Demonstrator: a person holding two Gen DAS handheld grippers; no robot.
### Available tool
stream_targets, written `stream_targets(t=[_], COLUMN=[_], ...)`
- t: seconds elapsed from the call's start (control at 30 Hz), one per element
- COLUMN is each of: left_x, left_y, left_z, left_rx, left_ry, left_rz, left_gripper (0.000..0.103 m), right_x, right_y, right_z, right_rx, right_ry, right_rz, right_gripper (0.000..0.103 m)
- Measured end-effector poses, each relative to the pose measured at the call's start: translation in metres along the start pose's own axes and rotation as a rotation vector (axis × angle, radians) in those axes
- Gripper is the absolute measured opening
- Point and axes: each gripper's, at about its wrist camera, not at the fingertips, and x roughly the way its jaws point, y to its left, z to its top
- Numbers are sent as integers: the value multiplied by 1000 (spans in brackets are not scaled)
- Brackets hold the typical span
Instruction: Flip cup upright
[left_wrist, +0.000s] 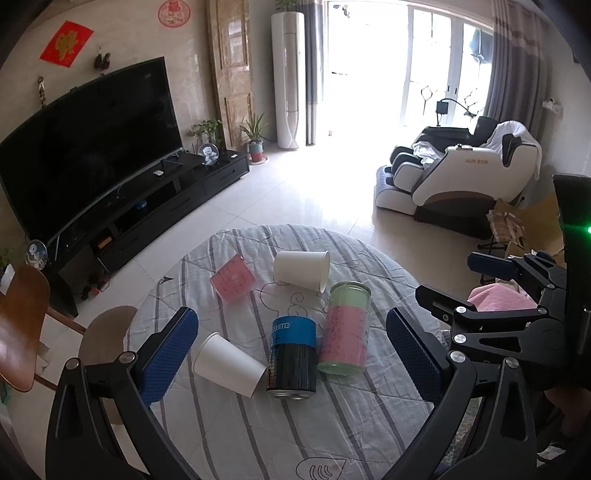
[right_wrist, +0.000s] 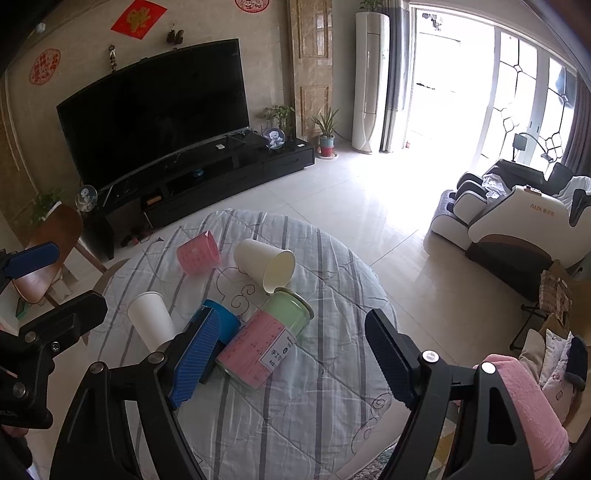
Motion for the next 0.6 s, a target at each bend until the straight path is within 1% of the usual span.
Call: stream_targets(t=[0.3,0.6], left_x=[12,21], left_y=[-4,-6], left_z=[1,5], left_rx=[-2,-16], left_ry=[25,53], left_rz=[11,21], left_gripper=[103,103], right_x=[5,13], right_y=[-6,-9], right_z=[3,9], right_rx=[1,-10], right_ry=[17,35], right_rz=[7,34], right_gripper=[82,82])
